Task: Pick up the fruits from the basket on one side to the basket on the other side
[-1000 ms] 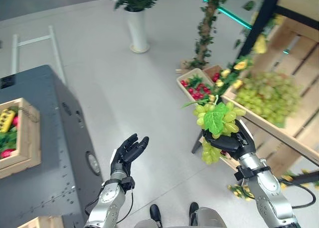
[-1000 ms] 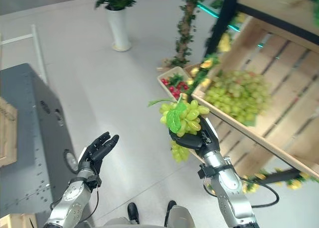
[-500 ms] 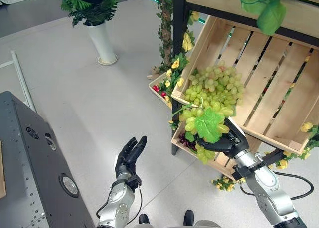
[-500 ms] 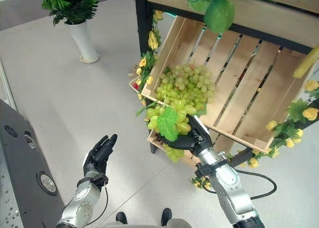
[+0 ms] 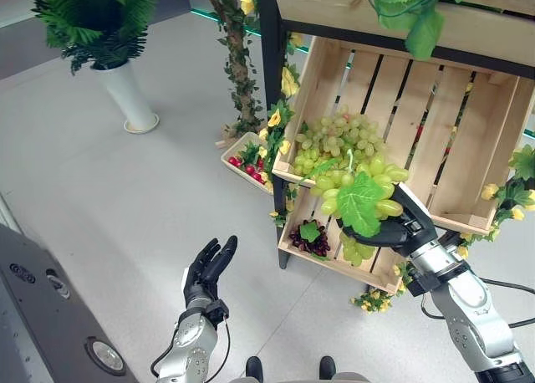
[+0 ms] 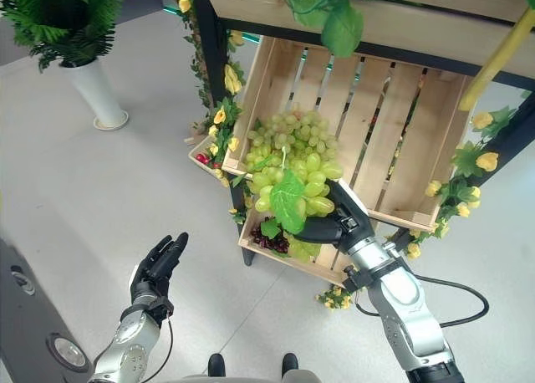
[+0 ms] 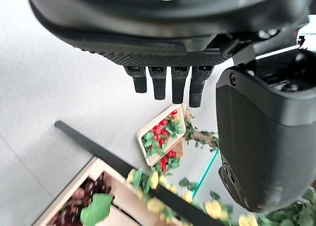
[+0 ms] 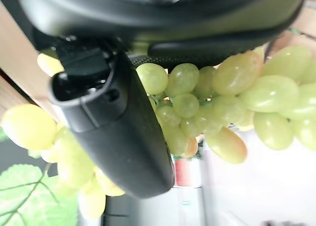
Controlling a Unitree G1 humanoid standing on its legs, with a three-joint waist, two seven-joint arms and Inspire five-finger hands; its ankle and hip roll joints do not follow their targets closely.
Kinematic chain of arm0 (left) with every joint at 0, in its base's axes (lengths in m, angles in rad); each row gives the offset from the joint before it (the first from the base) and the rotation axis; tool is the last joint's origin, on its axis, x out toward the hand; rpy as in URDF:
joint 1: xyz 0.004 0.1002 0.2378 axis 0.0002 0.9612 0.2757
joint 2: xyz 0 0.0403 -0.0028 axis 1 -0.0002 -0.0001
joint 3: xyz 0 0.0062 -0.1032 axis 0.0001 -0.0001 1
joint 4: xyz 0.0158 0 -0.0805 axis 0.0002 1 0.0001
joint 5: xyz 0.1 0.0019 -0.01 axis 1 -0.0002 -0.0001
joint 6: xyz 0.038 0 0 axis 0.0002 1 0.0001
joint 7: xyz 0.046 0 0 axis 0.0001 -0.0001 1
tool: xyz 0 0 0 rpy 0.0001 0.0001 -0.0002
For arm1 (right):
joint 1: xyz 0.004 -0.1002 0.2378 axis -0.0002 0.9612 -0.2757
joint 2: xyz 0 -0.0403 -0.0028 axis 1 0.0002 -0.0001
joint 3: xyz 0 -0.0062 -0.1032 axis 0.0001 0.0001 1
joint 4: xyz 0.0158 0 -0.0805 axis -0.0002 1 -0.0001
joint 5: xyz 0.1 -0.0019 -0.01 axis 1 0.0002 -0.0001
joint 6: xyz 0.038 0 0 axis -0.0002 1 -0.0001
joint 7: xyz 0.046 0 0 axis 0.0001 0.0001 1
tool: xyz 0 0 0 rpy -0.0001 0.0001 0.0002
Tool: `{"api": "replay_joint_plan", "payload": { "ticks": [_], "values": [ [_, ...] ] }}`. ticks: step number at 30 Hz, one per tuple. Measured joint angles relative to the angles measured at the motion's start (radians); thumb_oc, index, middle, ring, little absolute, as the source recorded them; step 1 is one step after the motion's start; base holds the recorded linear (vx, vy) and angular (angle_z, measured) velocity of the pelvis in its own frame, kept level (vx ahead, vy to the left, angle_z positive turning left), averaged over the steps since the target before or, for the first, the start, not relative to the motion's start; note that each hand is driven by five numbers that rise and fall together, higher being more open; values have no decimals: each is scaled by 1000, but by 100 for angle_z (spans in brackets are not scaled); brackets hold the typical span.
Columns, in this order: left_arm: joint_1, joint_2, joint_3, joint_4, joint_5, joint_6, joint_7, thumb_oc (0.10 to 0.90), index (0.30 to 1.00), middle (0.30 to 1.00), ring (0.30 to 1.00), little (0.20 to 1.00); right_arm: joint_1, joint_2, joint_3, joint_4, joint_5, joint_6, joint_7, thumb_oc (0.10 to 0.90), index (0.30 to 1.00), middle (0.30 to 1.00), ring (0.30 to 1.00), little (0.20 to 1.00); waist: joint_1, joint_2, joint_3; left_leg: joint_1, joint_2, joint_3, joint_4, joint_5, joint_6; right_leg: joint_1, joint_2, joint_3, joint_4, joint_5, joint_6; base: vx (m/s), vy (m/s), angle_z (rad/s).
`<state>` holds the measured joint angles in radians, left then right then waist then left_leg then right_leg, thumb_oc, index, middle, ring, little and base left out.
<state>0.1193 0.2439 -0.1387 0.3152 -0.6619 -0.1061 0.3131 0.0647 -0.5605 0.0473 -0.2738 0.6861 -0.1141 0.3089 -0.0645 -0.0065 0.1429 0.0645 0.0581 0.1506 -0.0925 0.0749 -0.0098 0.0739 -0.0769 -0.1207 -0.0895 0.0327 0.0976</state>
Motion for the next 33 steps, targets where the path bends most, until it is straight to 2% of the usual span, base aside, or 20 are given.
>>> {"api": "replay_joint_plan", "payload": {
  "ticks": [4, 10, 13, 15, 17, 21, 24, 29, 33],
  "values": [
    [-8, -2, -14, 37, 1, -4, -18, 800, 900, 900, 900, 900, -62, -1, -7, -49, 121, 19, 5, 400, 300, 300, 300, 300, 1, -1, 0, 6, 1, 3, 3, 0, 0, 2, 3, 1, 0, 1, 3, 22, 46, -4],
    [-12, -4, -29, 90, 1, -5, -46, 800, 900, 900, 900, 900, -184, -67, -58, -48, 114, 29, -24, 400, 300, 300, 300, 300, 9, -6, -3, 20, 5, 20, -4, -6, 4, 11, 5, 8, -1, 0, -1, 26, 37, -4],
    [-12, 0, -30, 98, 1, -5, -50, 800, 900, 900, 900, 900, -209, -106, -84, -40, 108, 30, -56, 400, 300, 300, 300, 300, 15, -16, -12, 21, 7, 20, -4, -8, 0, 10, 4, 12, -2, -2, -5, 23, 22, -6],
    [-11, 6, -30, 103, 1, -5, -59, 800, 900, 900, 900, 900, -237, -144, -86, -11, 108, 30, -78, 400, 300, 300, 300, 300, 14, -32, -25, 23, 9, 20, -4, -5, 4, 12, 6, 13, -3, 1, -1, 7, 4, -2],
    [-11, 7, -32, 104, 1, -5, -66, 800, 900, 900, 900, 900, -256, -145, -86, 15, 108, 32, -101, 400, 300, 300, 300, 300, 16, -42, -33, 24, 9, 20, -4, -3, 1, 13, 7, 13, -3, 1, -1, 0, 0, 0],
    [-16, 8, -42, 106, 0, -5, -76, 800, 900, 900, 900, 900, -327, -192, -85, 107, 86, 47, -145, 400, 300, 300, 300, 300, 28, -49, -38, 30, 4, 17, -1, -4, 0, 22, 5, 10, 0, 2, 1, 8, 11, 3],
    [-15, 9, -42, 108, 0, -6, -76, 800, 900, 900, 900, 900, -358, -230, -84, 156, 18, 52, -175, 400, 300, 300, 300, 300, 34, -50, -39, 31, 3, 15, 0, -3, 0, 24, 5, 7, 0, 2, 1, 7, 8, 3],
    [-8, 18, -42, 110, 0, -6, -82, 800, 900, 900, 900, 900, -375, -348, -74, 260, -217, 52, -194, 400, 300, 300, 300, 300, 55, -51, -39, 29, 3, 1, -4, -3, 0, 27, 5, -2, 0, 1, 0, -1, -1, 4],
    [0, 27, -43, 112, 0, -6, -84, 800, 900, 900, 900, 900, -375, -384, -69, 313, -371, 48, -207, 400, 300, 300, 300, 300, 55, -51, -39, 27, 3, -3, -4, -3, 1, 27, 5, -4, -1, 1, 0, 0, 0, 0]
  ]
}}
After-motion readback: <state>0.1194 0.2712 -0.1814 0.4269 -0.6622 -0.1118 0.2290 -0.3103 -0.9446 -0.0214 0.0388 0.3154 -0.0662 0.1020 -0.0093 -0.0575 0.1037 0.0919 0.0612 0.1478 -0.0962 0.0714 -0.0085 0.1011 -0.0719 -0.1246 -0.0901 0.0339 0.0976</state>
